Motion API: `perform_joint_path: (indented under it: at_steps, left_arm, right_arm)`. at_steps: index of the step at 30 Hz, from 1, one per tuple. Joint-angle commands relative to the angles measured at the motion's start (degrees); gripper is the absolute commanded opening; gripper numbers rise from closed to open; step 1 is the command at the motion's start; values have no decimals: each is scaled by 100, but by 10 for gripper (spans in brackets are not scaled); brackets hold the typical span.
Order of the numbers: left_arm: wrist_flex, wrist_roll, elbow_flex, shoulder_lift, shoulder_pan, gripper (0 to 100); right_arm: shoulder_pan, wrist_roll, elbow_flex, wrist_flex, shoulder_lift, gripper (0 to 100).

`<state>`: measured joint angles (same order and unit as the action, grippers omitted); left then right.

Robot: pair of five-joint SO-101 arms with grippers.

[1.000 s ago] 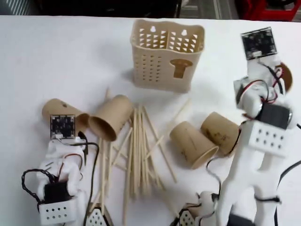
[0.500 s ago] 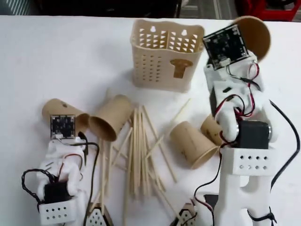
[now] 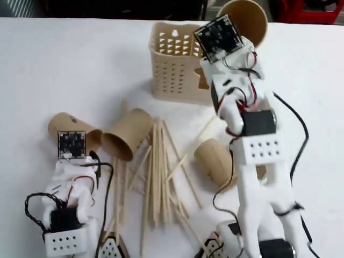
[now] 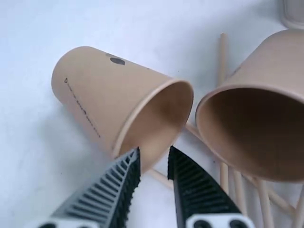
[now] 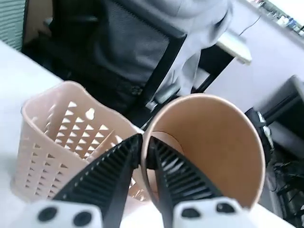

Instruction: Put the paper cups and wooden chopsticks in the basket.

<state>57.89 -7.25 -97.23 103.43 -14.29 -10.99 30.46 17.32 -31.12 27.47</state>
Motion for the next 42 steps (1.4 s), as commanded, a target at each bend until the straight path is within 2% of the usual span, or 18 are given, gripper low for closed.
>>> perform_joint_path:
  at_steps: [1, 9, 16, 20, 25, 39, 42]
  left_arm:
    - [18, 18, 26, 48, -75, 113]
    - [18, 18, 26, 48, -75, 113]
    - [18, 18, 26, 48, -75, 114]
    - [18, 18, 26, 48, -75, 115]
    - [18, 18, 26, 48, -75, 116]
    - [35, 0, 185, 48, -75, 116]
    - [273, -492, 387, 48, -75, 116]
  right_arm:
    - [-40, -9, -237, 101, -330, 20]
    - [-48, -9, -607, 48, -1103, 20]
    - [-251, -9, -1020, -716, -1138, 39]
    - [-259, -18, -1415, -1323, -1103, 129]
    - [-233, -545, -2119, -2316, -989, 184]
    - [40, -580, -2347, -4857, -259, 187]
    - [295, -580, -2347, -5279, -154, 187]
